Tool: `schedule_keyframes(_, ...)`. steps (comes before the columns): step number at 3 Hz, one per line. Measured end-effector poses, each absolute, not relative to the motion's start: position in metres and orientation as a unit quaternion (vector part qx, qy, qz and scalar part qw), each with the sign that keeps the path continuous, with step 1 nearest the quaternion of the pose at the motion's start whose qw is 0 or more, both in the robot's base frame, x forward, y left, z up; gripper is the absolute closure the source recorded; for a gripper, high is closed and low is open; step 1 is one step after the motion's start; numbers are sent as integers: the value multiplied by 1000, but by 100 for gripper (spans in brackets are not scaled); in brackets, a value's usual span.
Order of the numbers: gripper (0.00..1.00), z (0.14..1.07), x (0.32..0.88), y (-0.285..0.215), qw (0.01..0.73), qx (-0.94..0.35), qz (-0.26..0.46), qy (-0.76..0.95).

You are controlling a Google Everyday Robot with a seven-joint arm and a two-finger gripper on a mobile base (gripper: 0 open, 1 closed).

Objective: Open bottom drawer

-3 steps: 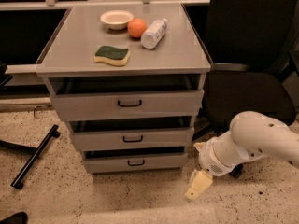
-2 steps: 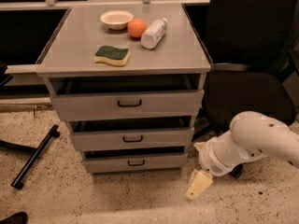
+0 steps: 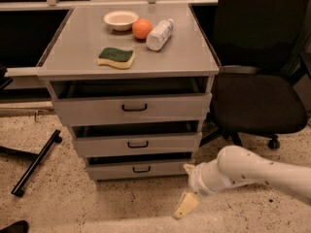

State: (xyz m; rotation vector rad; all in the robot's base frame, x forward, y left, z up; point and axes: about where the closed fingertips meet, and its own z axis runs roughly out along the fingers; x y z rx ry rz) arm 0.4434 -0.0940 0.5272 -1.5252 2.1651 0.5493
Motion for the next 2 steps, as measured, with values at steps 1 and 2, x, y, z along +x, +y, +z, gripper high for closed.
schedule_keyframes(1, 0, 438, 442, -61, 218, -544, 218, 780)
schedule_keyframes(2, 0, 404, 440, -48, 228, -524, 232, 787)
